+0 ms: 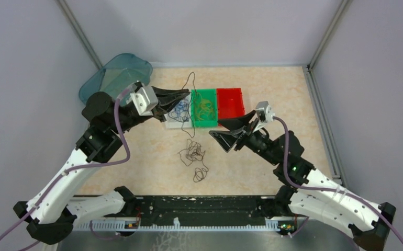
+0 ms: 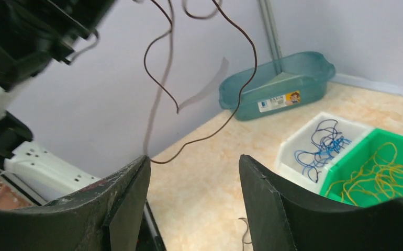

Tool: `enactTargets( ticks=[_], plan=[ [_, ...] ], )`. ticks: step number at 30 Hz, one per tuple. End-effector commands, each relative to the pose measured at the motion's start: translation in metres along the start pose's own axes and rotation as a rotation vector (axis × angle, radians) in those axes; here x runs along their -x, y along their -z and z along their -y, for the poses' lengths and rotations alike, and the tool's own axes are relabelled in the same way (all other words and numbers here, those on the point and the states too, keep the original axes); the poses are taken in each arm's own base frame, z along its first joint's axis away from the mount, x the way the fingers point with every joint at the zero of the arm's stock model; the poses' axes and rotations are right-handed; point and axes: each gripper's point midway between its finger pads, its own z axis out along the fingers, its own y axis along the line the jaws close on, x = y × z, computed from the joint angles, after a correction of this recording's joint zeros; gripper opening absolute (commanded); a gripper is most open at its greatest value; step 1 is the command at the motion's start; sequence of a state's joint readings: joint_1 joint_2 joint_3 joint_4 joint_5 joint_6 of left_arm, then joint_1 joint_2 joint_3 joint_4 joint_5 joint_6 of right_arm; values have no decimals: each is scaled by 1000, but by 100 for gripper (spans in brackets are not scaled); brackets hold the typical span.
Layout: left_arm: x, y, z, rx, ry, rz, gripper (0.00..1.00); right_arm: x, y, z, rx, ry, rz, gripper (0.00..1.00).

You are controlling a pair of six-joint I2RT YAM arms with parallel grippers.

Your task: Untangle the cables

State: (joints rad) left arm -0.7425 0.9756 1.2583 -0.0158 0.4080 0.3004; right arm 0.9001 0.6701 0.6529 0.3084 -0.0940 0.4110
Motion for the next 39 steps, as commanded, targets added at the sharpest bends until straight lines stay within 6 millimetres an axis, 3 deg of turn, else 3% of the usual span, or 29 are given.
enactTargets(
  ticks=[1,9,11,15,18,22,30,39],
  plan=[
    [32,-2,-5,-12,-48,84,0,-15,-7,16,-39,48,-20,65],
    [62,-11,-13,-21,-98,143,0,-40,-48,11,30,30,-60,70],
    [61,-13,-15,-16,-102,142,0,-43,-48,28,-62,28,-65,68],
    [45,-24,-22,16,-69,106,0,-57,-20,100,-456,74,-107,65],
    [24,-35,-23,14,-43,61,0,-66,4,131,-597,123,-137,64],
    [-17,-54,-30,42,9,-42,0,-68,53,174,-889,155,-139,64],
    [-96,-94,-25,14,91,-161,0,-40,133,218,-1188,124,13,63],
    [-192,-155,-13,-65,235,-303,0,-43,135,244,-1192,76,-2,60]
  ],
)
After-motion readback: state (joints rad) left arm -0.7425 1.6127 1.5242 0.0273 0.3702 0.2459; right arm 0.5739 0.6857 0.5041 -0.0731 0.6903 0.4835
